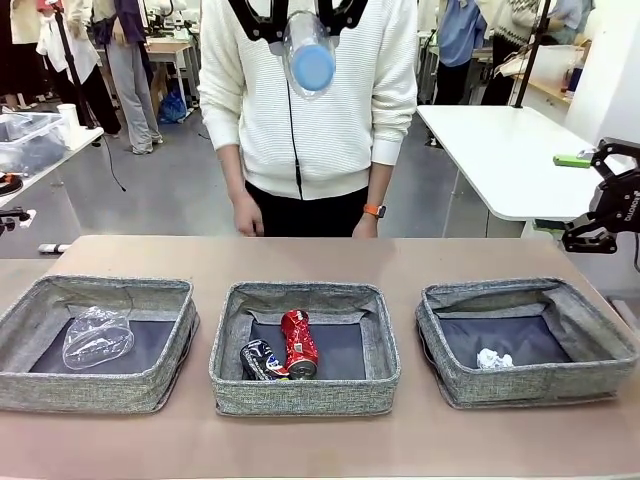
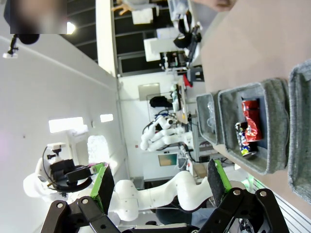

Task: Sort the waste into the appropriate baskets.
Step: Place the picked waste into the Fabric basket indicated by the person.

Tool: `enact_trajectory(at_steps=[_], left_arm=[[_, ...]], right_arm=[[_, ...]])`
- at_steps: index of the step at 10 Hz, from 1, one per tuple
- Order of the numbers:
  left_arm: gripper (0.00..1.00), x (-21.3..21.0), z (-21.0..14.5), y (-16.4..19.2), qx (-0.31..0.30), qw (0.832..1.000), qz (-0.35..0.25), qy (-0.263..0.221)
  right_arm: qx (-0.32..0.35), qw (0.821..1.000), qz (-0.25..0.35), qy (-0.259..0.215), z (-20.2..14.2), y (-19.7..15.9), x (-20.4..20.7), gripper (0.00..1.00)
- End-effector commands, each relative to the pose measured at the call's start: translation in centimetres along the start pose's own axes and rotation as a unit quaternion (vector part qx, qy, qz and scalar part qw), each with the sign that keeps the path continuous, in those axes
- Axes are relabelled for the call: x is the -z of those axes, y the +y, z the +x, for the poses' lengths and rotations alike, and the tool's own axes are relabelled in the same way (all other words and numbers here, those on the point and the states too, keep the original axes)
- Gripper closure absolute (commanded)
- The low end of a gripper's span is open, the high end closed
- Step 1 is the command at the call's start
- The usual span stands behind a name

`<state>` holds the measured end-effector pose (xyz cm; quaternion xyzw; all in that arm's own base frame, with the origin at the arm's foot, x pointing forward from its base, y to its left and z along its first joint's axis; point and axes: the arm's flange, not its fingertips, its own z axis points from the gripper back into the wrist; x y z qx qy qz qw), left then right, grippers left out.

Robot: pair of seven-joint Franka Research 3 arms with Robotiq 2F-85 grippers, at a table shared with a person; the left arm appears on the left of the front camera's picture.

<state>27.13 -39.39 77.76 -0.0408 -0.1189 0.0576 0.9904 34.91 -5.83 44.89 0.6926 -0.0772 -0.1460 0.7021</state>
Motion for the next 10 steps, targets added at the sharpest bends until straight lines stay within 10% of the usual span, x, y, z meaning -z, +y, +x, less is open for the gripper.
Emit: enact_trajectory(at_steps=[1, 10], left_arm=[[0.78, -0.16, -0.11, 0.31, -0.006, 1.000, 0.002, -0.004], [0.78, -0.16, -0.11, 0.31, -0.006, 1.000, 0.002, -0.004]], right_arm=[[-0.002, 1.000, 0.007, 0.000, 0.00, 0.28, -0.08, 0.00], [-0.002, 1.000, 0.007, 0.000, 0.00, 0.28, -0.08, 0.00]])
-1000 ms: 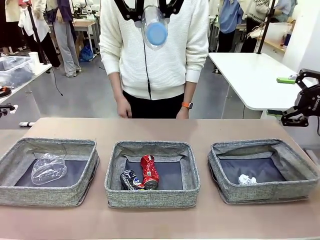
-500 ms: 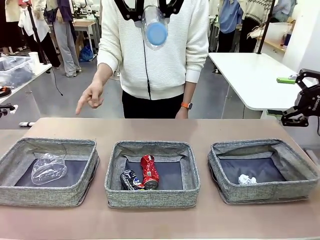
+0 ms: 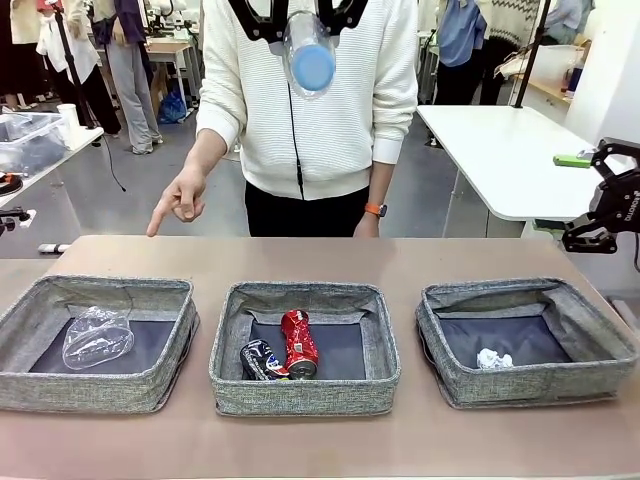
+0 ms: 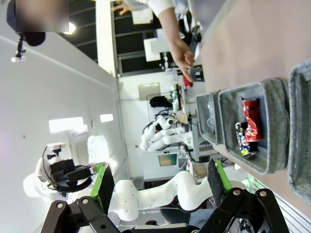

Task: Sort the waste into the appropriate baskets.
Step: Place the picked waste into the Fabric basket indicated by the person.

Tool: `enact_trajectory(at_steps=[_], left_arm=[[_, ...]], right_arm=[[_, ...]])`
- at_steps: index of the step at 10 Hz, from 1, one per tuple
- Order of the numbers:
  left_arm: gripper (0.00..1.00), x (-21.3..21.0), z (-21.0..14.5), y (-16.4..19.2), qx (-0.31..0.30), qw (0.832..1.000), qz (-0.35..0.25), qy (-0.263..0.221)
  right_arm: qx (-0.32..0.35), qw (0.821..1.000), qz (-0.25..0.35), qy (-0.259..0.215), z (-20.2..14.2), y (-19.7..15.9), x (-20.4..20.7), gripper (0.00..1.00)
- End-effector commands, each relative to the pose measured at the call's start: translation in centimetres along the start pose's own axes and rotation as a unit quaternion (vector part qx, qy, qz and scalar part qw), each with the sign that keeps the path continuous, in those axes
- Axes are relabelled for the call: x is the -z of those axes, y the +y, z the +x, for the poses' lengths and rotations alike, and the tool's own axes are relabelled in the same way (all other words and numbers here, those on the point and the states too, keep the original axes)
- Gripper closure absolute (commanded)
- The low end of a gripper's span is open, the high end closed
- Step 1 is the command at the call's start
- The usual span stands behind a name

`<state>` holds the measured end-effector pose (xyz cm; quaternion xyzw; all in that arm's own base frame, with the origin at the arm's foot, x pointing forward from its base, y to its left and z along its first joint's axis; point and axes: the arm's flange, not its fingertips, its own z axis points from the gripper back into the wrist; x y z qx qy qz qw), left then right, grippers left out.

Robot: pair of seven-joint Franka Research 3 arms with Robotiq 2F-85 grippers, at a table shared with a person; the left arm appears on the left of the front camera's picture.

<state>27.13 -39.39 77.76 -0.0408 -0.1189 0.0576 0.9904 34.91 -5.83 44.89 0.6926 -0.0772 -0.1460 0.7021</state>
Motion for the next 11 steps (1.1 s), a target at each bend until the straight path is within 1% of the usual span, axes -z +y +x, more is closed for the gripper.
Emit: enact_trajectory(at_steps=[1, 2, 3, 4, 5, 6, 7, 8, 9, 10, 11], left_arm=[[0.78, -0.2, -0.1, 0.3, -0.006, 1.000, 0.002, -0.004], [0.78, 0.0, 0.0, 0.0, 0.000, 1.000, 0.000, 0.000], [0.78, 0.8, 0.3, 1.5, 0.008, 1.000, 0.010, -0.019], [0.78, 3.1, 1.3, 5.5, 0.007, 0.999, 0.027, -0.042], [0.78, 5.3, 2.0, 8.9, -0.001, 0.999, 0.027, -0.038], [0.78, 8.6, 2.9, 13.3, 0.010, 0.999, 0.034, -0.042], [0.78, 12.3, 3.6, 17.9, -0.007, 0.997, 0.062, -0.041], [0.78, 16.2, 3.5, 23.3, -0.010, 0.998, 0.062, 0.000], [0.78, 18.7, 2.8, 27.0, -0.009, 0.998, 0.044, 0.035], [0.78, 20.6, 2.0, 30.2, -0.013, 0.998, 0.035, 0.050], [0.78, 22.1, 1.5, 32.7, -0.009, 0.998, -0.003, 0.059]], right_arm=[[-0.002, 1.000, 0.007, 0.000, 0.0, 0.3, -0.1, 0.00], [-0.002, 1.000, 0.007, 0.000, 0.0, 0.3, -0.1, 0.00], [-0.002, 1.000, 0.007, 0.000, 0.0, 0.3, -0.1, 0.00], [-0.002, 1.000, 0.007, 0.000, 0.0, 0.3, -0.1, 0.00], [-0.002, 1.000, 0.007, 0.000, 0.0, 0.3, -0.1, 0.00], [-0.002, 1.000, 0.007, 0.000, 0.0, 0.3, -0.1, 0.00], [-0.002, 1.000, 0.007, 0.000, 0.0, 0.3, -0.1, 0.00], [-0.002, 1.000, 0.007, 0.000, 0.0, 0.3, -0.1, 0.00], [-0.002, 1.000, 0.007, 0.000, 0.0, 0.3, -0.1, 0.00], [-0.002, 1.000, 0.007, 0.000, 0.0, 0.3, -0.1, 0.00], [-0.002, 1.000, 0.007, 0.000, 0.0, 0.3, -0.1, 0.00]])
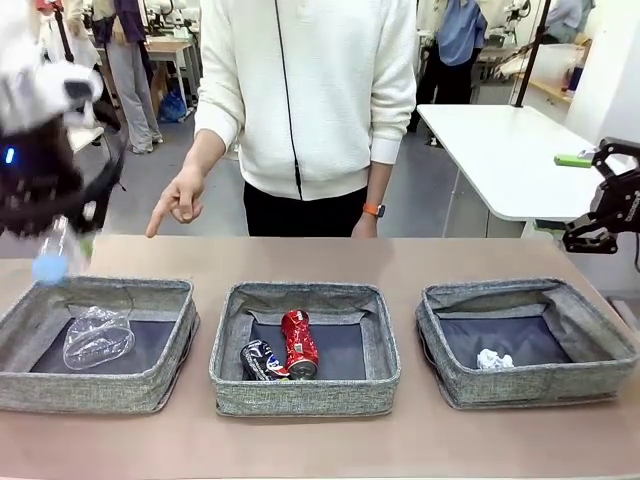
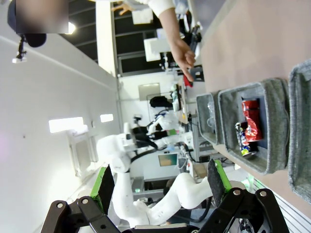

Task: Sort the waste into the appropriate baskets.
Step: Place the picked waste into the Fabric basket indicated by the person.

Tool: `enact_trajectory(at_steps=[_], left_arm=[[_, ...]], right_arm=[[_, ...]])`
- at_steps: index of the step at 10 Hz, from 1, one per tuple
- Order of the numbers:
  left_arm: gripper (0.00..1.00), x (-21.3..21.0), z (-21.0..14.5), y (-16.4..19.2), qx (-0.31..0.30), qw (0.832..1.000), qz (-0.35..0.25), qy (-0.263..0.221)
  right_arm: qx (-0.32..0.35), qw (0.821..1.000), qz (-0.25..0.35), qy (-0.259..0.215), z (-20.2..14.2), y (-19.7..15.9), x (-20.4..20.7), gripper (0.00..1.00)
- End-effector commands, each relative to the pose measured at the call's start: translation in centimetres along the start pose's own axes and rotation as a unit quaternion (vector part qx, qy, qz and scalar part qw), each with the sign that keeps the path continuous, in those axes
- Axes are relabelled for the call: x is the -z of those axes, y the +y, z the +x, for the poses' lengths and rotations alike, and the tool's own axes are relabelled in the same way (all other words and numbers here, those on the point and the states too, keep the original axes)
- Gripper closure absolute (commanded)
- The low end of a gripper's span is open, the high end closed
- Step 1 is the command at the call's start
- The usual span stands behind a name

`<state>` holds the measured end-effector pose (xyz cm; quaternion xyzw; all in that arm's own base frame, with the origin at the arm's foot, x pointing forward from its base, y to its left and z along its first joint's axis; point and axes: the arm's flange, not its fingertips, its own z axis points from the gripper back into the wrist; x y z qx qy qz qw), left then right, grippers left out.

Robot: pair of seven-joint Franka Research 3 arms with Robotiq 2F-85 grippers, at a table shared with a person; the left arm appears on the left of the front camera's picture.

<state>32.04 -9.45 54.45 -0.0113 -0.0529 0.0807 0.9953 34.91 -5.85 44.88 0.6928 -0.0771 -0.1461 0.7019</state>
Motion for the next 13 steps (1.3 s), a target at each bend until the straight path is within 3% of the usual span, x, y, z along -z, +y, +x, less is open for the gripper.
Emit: enact_trajectory(at_steps=[1, 4, 8, 9, 10, 11, 12, 13], left_arm=[[0.78, 2.6, -0.8, 3.8, -0.003, 0.996, -0.089, 0.017], [0.78, 5.3, 0.5, 4.8, -0.032, 0.991, -0.123, 0.048], [0.78, 5.5, 0.3, 3.6, -0.034, 0.990, -0.129, 0.046], [0.30, 5.5, 0.2, 3.4, -0.035, 0.990, -0.130, 0.047], [0.21, 5.5, 0.2, 3.4, -0.028, 0.990, -0.128, 0.043], [0.00, 5.5, 0.2, 3.5, -0.032, 0.990, -0.126, 0.044], [0.16, 5.5, 0.2, 3.4, -0.035, 0.990, -0.127, 0.044], [0.00, 5.5, 0.2, 3.4, -0.036, 0.990, -0.129, 0.044]], right_arm=[[-0.002, 1.000, 0.007, 0.000, 0.0, 0.3, -0.1, 0.00], [-0.002, 1.000, 0.007, 0.000, 0.0, 0.3, -0.1, 0.00], [-0.002, 1.000, 0.007, 0.000, 0.0, 0.3, -0.1, 0.00], [-0.002, 1.000, 0.007, 0.000, 0.0, 0.3, -0.1, 0.00], [-0.002, 1.000, 0.007, 0.000, 0.0, 0.3, -0.1, 0.00], [-0.002, 1.000, 0.007, 0.000, 0.0, 0.3, -0.1, 0.00], [-0.002, 1.000, 0.007, 0.000, 0.0, 0.3, -0.1, 0.00], [-0.002, 1.000, 0.007, 0.000, 0.0, 0.3, -0.1, 0.00]])
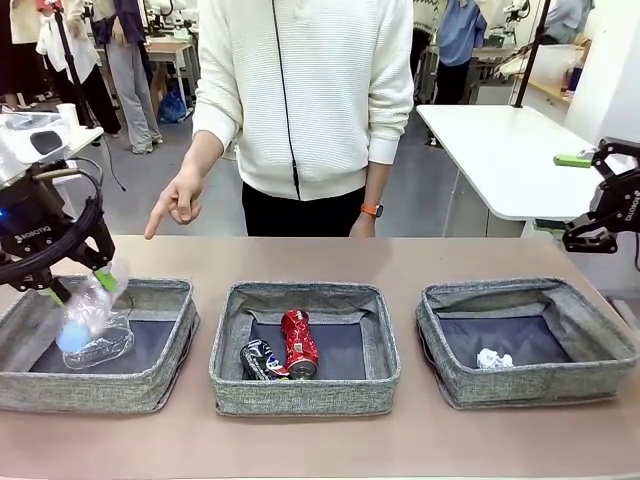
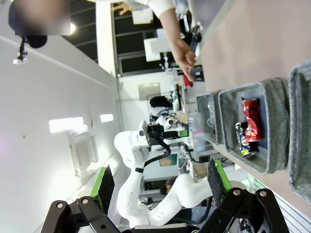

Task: Sort the waste into the appropriate baskets.
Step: Place the picked waste into the Fabric basket indicated by the person.

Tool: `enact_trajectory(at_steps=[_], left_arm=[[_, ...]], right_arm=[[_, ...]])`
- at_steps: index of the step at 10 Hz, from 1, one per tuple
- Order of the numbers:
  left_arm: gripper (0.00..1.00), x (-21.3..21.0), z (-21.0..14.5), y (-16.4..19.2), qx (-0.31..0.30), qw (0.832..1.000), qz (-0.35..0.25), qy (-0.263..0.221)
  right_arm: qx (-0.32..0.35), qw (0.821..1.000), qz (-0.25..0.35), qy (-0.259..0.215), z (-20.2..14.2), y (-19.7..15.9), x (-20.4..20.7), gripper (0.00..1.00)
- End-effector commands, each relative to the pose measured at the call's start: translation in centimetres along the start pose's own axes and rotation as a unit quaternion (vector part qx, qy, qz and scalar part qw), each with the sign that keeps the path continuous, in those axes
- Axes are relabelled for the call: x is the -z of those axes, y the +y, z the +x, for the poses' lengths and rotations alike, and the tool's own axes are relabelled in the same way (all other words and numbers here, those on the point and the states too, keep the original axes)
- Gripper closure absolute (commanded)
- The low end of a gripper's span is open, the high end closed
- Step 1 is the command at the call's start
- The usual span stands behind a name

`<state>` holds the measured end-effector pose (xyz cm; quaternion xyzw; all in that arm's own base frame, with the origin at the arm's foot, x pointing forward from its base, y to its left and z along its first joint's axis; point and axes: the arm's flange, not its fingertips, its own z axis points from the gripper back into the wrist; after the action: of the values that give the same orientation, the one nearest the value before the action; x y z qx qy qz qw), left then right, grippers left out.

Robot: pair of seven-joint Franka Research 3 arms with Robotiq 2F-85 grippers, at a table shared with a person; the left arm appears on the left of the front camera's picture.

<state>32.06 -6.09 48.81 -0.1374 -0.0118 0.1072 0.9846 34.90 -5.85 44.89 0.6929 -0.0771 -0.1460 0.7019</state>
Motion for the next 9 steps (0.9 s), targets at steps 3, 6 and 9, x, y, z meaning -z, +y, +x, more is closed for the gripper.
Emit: enact_trajectory(at_steps=[3, 6, 9], left_arm=[[0.00, -0.4, 0.4, -0.2, -0.011, 1.000, -0.023, -0.016], [0.00, -1.1, 0.5, -0.6, 0.021, 0.994, -0.108, 0.008], [0.00, -3.6, 1.7, 2.2, 0.082, 0.891, -0.420, 0.148]], right_arm=[[-0.002, 1.000, 0.007, 0.000, 0.0, 0.3, -0.1, 0.00], [-0.002, 1.000, 0.007, 0.000, 0.0, 0.3, -0.1, 0.00], [-0.002, 1.000, 0.007, 0.000, 0.0, 0.3, -0.1, 0.00]])
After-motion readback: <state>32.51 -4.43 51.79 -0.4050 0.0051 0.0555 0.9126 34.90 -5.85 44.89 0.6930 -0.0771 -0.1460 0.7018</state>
